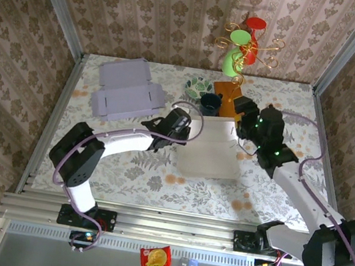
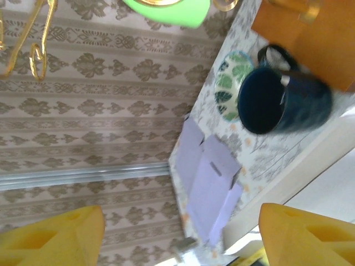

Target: Fold the paper box

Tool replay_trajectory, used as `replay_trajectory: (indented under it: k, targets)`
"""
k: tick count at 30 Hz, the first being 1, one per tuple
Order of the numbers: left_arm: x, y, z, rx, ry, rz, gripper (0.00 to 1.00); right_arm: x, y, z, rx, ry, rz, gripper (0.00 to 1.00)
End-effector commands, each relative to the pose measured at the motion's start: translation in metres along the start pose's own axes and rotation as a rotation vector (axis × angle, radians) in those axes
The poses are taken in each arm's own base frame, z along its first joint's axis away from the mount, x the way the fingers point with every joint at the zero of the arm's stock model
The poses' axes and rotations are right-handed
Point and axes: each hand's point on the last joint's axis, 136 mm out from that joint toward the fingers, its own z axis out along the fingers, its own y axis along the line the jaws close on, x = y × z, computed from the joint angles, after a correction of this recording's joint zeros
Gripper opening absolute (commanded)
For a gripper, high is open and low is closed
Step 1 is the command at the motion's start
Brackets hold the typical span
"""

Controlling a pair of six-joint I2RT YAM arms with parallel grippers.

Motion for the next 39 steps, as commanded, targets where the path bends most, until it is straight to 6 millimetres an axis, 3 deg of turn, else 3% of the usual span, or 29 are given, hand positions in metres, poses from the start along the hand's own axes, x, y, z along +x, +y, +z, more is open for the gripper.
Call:
replay_trajectory:
  k: [1,7,16,24,39]
  targets:
    - [-0.016,-0.007,-0.024,0.137,0.053,-0.023,0.0,-0.006,-0.012,-0.02,0.113,0.103,-0.202,0.73]
    - [-0.025,-0.016,-0.048,0.434,0.132,-0.038,0.0,-0.024,-0.001,-0.041,0.142,0.183,-0.444,0.68]
    - [-0.036,-0.016,-0.069,0.74,0.205,-0.095,0.0,-0.013,0.008,-0.044,0.045,0.28,-0.622,0.47]
    - [-0.04,0.003,-0.07,0.769,0.261,-0.091,0.0,0.009,0.028,-0.053,-0.135,0.369,-0.715,0.39]
    - [-0.039,0.008,-0.071,0.765,0.275,-0.092,0.0,0.034,0.025,-0.057,-0.254,0.473,-0.681,0.35]
